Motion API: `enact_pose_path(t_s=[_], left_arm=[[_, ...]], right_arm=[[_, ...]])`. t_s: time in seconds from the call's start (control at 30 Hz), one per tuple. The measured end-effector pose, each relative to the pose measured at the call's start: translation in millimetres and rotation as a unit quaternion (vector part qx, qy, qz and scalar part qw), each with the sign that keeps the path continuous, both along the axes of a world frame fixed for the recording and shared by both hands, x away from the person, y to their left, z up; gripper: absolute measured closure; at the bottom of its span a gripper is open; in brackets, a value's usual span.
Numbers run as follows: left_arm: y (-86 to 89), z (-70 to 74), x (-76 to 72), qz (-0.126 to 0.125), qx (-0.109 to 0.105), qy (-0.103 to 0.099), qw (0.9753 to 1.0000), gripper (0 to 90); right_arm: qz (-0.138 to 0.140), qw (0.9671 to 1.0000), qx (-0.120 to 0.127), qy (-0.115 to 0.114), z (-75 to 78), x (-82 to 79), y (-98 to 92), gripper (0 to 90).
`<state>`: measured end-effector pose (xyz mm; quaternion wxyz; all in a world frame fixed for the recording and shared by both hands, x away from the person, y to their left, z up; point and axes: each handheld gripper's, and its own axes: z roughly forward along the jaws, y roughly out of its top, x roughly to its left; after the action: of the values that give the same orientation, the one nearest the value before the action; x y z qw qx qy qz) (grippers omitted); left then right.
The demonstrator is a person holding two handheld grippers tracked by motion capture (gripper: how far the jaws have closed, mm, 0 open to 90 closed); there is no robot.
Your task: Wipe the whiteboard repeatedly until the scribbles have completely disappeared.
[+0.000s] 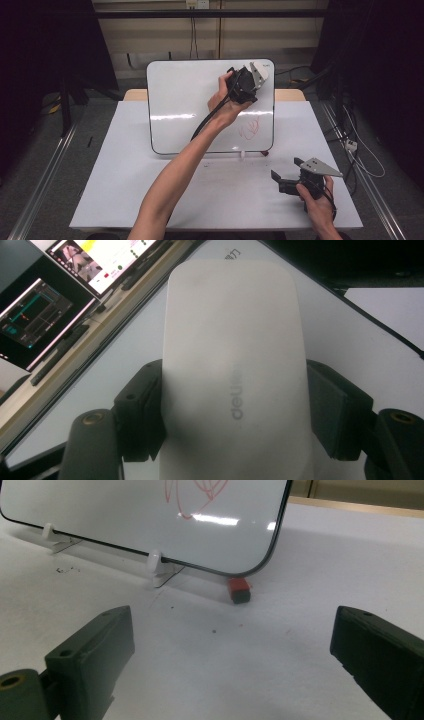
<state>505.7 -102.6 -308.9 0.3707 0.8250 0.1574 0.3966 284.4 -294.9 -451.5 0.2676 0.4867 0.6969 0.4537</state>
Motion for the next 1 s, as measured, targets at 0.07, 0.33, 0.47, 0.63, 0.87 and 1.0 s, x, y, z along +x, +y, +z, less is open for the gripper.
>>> enact_pose_path(t_s=[0.07,0.33,0.47,0.63,0.87,1.0], left_arm=[[-0.8,-2.4,-1.6,0.0,0.001,-0.006,1.0,31.1],[-5.0,-12.5,-11.4,-0.011,0.033,0.0,0.9994,31.1],[-6.5,-24.6,-20.5,-0.023,0.04,-0.008,0.9989,31.1],[-6.8,-40.7,-33.7,-0.038,0.046,-0.015,0.9981,31.1],[-3.7,-73.9,-62.9,-0.071,0.069,-0.032,0.9946,31.1],[-1.1,-84.3,-72.8,-0.08,0.082,-0.035,0.9928,31.1]], right_arm=[[0.0,1.0,0.0,0.0,0.0,0.0,0.0,4.3],[0.002,1.0,0.001,0.003,0.2,0.1,2.0,4.3],[0.002,1.0,-0.002,0.002,0.1,0.8,2.5,4.3],[0.002,1.0,-0.003,0.0,0.0,0.8,2.6,4.3],[0.002,1.0,-0.003,0.0,0.1,0.6,2.6,4.3],[0.001,1.0,-0.003,0.001,0.4,0.1,3.3,4.3]])
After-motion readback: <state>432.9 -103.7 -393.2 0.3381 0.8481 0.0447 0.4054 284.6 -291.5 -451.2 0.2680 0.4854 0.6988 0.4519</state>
